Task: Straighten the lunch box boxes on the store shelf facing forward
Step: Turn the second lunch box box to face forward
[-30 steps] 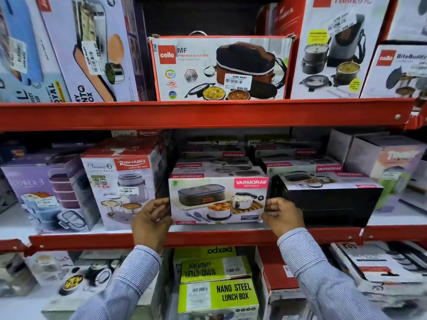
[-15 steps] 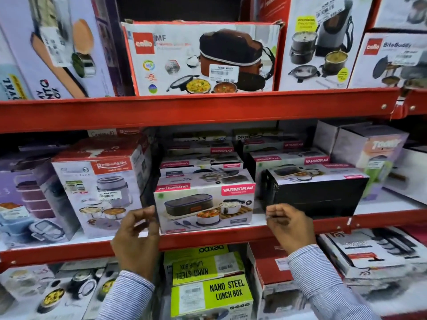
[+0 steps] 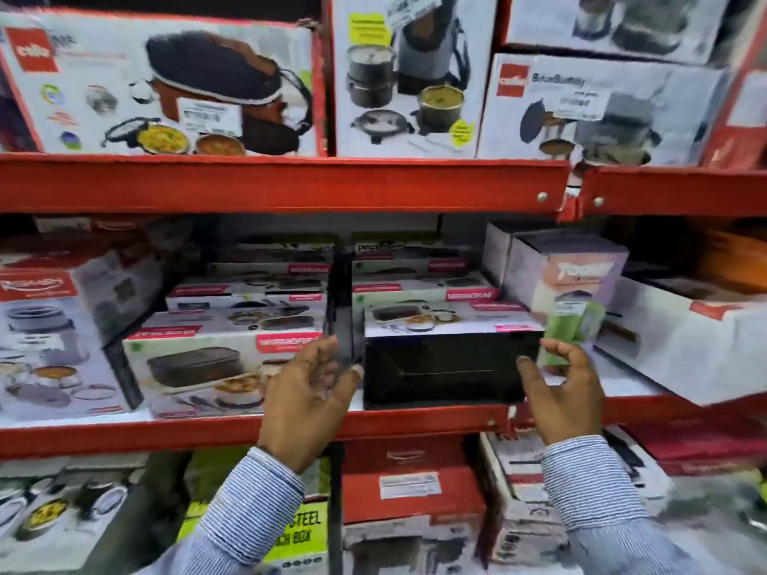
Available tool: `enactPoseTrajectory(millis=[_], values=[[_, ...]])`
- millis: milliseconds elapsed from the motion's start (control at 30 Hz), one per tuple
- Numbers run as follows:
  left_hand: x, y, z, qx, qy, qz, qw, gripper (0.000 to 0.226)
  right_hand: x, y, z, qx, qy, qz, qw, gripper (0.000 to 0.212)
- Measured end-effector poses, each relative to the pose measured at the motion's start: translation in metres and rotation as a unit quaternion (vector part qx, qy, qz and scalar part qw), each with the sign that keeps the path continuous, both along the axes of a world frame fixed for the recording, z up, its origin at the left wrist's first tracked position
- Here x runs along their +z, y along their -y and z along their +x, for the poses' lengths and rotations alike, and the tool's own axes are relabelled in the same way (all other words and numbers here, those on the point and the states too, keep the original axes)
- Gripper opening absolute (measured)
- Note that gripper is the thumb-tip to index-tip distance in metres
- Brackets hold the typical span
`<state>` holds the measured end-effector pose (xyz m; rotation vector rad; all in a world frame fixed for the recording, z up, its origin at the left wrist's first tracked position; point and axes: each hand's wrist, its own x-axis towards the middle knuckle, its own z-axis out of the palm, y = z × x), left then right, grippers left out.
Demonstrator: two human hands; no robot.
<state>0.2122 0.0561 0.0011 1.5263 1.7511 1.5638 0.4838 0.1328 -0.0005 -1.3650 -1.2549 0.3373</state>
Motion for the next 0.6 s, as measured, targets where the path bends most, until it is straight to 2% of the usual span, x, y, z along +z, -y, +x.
enactPoseTrajectory(millis=[100,200,333,400,467,533,600], values=[[0.002,-0.015,0.024,0.027,0.003,-0.048,0.998,0.094,0.004,-0.016,0.022,0.034,-0.005,-0.063,0.997,0.045],[0.006,-0.025,0.042,0.048,-0.030,-0.075,0.996,0.107,0.011,-0.029,0.033,0.082,-0.019,-0.140,0.987,0.052],[0.014,-0.037,0.056,0.071,-0.017,-0.109,0.991,0.091,0.020,-0.033,0.041,0.166,-0.088,-0.167,0.968,0.051],[0.017,-0.034,0.057,0.071,-0.003,-0.088,0.994,0.089,0.021,-0.035,0.045,0.189,-0.078,-0.152,0.967,0.036],[0.025,-0.024,0.061,0.069,0.028,-0.052,0.996,0.073,0.025,-0.036,0.051,0.213,-0.090,-0.137,0.963,0.015],[0.033,-0.016,0.060,0.068,0.063,-0.024,0.995,0.057,0.028,-0.038,0.056,0.227,-0.128,-0.129,0.957,0.025],[0.040,-0.011,0.057,0.064,0.122,0.007,0.990,0.059,0.032,-0.039,0.059,0.226,-0.159,-0.125,0.953,0.031]])
